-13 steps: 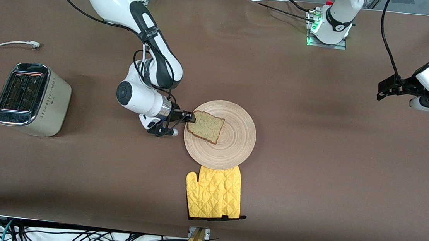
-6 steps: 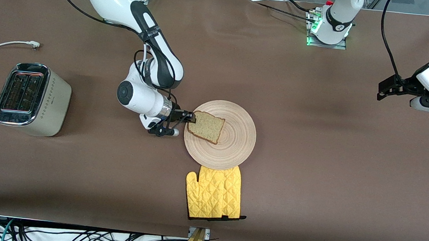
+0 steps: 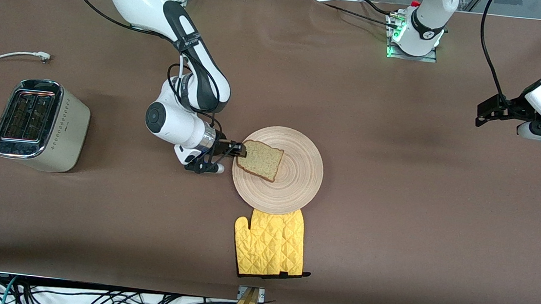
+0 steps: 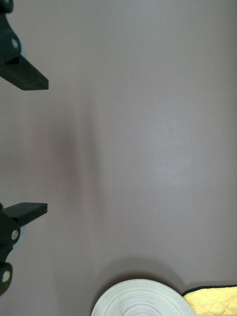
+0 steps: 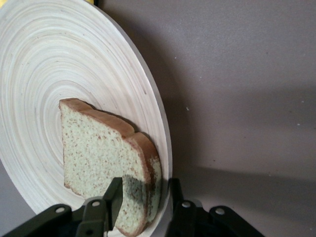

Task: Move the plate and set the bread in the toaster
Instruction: 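Close the right gripper on the bread slice edge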

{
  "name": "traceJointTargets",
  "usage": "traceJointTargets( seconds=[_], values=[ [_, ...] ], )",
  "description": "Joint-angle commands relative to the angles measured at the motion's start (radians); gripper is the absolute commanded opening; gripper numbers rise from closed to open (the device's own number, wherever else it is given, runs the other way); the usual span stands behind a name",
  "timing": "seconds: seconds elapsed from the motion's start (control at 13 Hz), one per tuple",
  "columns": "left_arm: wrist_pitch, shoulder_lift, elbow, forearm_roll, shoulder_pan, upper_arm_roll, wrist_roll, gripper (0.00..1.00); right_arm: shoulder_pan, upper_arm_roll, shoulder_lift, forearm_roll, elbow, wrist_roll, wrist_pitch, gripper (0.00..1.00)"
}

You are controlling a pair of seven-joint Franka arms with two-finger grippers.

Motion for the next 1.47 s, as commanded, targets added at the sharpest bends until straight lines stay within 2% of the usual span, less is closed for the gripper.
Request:
traceJointTargets(
  seconds=[0.0,0.39,0.62,0.77,1.39],
  values=[
    [-0.017,0.005,0.022,-0.008,0.008,-0.008,-0.009,1.0,0.012,-0.009,-0.017,-0.015,0.001,0.014,-0.001,0.46],
    [-0.017,0.005,0.022,-0.008,0.008,-0.008,-0.009,1.0,0.015,-0.011,-0.026,-0.021,0.002,0.036,-0.001,0.46],
    [-0.017,0.005,0.022,-0.007,0.008,-0.008,-0.009,1.0,0.015,-0.009,-0.032,-0.084,0.008,0.089,-0.001,0.49],
    [-0.017,0.005,0.022,-0.008,0.008,-0.008,-0.009,1.0,0.017,-0.008,-0.032,-0.085,0.013,0.099,-0.001,0.52],
    [-0.017,0.007,0.022,-0.007,0.008,-0.01,-0.009,1.0,0.032,-0.008,0.001,-0.085,0.03,0.104,0.009,0.52]
  ],
)
